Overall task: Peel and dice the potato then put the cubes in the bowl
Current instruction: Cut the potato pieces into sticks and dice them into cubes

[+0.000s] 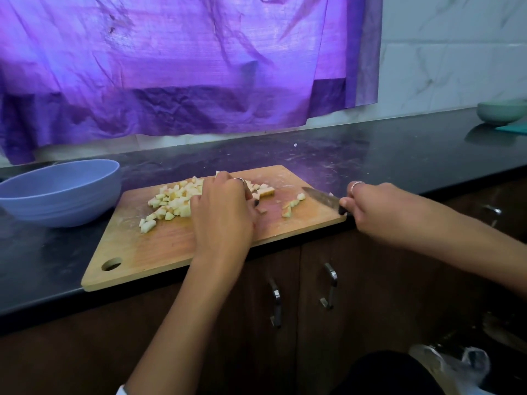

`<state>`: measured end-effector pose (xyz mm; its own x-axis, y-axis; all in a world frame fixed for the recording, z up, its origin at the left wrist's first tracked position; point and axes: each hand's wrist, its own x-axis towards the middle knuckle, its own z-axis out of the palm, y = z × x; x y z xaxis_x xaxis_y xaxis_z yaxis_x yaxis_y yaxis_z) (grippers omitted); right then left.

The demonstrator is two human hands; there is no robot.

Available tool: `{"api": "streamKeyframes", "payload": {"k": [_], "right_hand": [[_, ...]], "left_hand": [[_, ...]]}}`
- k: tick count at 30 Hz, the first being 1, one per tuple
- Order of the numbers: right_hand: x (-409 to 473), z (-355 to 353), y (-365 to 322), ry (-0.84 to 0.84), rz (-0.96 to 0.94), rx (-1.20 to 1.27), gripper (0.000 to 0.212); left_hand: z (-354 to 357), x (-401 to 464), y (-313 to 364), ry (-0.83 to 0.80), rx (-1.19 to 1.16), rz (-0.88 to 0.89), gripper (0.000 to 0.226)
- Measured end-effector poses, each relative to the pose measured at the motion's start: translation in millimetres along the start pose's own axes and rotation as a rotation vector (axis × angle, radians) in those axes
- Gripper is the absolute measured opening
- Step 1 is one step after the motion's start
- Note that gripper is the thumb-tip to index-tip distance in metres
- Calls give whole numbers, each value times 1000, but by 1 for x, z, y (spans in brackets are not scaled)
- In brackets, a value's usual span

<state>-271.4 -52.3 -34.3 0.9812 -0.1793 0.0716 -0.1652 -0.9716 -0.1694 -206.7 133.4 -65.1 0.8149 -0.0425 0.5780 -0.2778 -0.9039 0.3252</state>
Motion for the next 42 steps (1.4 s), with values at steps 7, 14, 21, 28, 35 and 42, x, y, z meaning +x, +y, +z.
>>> {"api": "streamKeyframes", "payload": {"k": [7,14,21,28,35,42], "right_hand": [[11,5,-47,-20,-184,55,17],[22,-24,8,78,-521,103,34],[22,-24,36,-120,-571,160,31],[59,-8,17,64,-583,113,12],[47,1,37,142,-536,279,16],[69,26,61,363,-59,231,33]], "left_hand": [[-7,-13,-21,171,-49,7,23],[-22,-22,-49,155,0,-76,36],[-19,-18,-48,-2,-11,-163,46],[-20,-17,-46,-58,20,-173,52],[-21,-17,-45,-45,3,-173,54],[-19,-16,-46,-42,17,-185,50]]}}
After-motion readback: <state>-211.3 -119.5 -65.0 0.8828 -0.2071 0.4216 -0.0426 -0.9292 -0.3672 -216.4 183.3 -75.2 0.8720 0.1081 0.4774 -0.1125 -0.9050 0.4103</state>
